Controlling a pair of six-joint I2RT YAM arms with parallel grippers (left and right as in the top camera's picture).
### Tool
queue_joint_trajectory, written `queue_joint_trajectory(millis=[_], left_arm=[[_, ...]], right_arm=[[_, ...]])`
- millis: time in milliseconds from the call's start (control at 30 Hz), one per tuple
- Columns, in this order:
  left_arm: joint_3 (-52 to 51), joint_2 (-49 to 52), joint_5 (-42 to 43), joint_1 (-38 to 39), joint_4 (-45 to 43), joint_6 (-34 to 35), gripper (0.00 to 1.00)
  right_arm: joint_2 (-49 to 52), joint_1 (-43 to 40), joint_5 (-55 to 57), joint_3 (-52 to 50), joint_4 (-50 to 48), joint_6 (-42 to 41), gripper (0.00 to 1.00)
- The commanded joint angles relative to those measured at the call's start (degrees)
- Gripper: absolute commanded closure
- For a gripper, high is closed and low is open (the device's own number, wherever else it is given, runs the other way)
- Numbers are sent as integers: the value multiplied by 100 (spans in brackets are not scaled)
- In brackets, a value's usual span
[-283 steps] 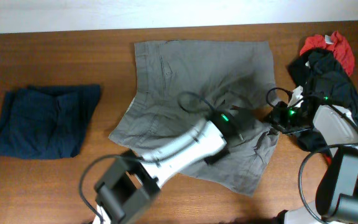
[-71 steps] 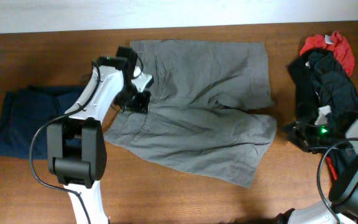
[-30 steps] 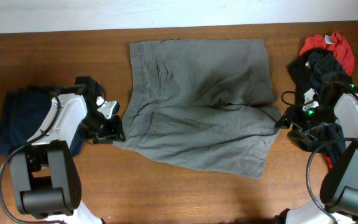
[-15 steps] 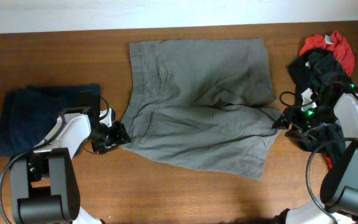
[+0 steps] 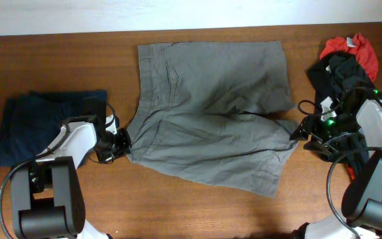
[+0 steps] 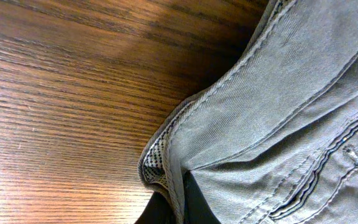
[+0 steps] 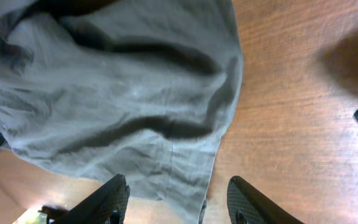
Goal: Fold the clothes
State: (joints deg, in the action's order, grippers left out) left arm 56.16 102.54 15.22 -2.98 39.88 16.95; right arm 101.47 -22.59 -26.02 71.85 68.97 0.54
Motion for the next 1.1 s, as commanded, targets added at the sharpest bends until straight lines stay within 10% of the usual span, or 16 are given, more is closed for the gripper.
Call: queue_joint_trajectory(millis=[0, 1067], left_arm=[[-37, 232, 74, 9, 0, 37, 99], [-35, 232, 2, 9, 107, 15, 96]], right_arm=[[-50, 133, -31, -83, 90, 98, 44], [-2350, 946, 269, -3899, -1082, -2658, 41]])
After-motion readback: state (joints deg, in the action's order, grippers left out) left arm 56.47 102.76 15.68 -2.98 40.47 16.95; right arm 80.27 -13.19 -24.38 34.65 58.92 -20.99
